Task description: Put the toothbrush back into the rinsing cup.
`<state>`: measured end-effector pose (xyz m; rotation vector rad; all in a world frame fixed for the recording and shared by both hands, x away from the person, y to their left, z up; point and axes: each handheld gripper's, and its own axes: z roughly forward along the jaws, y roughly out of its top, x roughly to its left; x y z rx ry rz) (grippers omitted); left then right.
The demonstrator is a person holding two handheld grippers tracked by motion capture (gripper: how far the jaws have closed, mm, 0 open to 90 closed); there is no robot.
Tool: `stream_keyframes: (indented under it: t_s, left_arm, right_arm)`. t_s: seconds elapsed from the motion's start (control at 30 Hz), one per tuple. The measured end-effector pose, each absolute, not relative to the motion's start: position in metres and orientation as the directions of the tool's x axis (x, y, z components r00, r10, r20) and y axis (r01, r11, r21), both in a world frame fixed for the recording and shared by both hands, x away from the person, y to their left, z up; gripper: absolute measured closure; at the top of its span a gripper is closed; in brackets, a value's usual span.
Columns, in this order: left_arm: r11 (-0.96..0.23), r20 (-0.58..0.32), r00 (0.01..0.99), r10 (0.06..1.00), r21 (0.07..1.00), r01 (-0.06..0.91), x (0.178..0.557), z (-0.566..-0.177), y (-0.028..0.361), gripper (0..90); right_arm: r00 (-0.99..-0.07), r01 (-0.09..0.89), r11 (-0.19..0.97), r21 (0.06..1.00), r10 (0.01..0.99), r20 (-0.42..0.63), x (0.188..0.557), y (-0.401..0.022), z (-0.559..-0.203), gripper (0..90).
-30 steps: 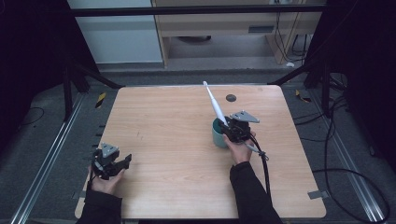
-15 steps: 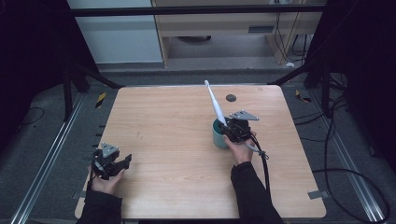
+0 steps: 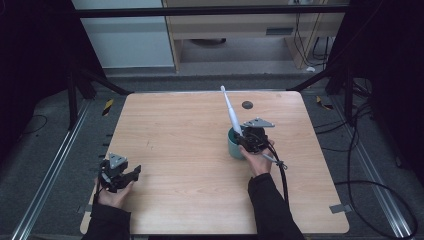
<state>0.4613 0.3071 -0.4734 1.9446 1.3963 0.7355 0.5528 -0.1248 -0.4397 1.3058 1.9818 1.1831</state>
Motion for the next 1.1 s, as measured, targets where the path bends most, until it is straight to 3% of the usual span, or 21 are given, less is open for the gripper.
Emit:
stream_keyframes:
  t_s: [0.47,0.63,0.87,1.1]
  left_arm:
    - [-0.244,0.081,0.284,0.955,0.757,0.606,0.461,-0.473,0.307,46.5]
    - [-0.242,0.078,0.285,0.955,0.758,0.605,0.461,-0.473,0.307,46.4]
    - [-0.245,0.078,0.29,0.954,0.763,0.599,0.461,-0.474,0.308,45.1]
    - [-0.26,0.113,0.282,0.953,0.782,0.566,0.459,-0.472,0.309,47.5]
  right_arm:
    - [-0.42,0.484,0.168,0.859,0.905,0.06,0.552,-0.126,-0.438,65.4]
    - [-0.418,0.441,0.146,0.886,0.906,0.059,0.546,-0.129,-0.43,46.2]
    - [-0.401,0.392,0.105,0.914,0.914,0.066,0.535,-0.146,-0.415,26.5]
    - [-0.398,0.389,0.097,0.916,0.914,0.072,0.514,-0.173,-0.413,21.8]
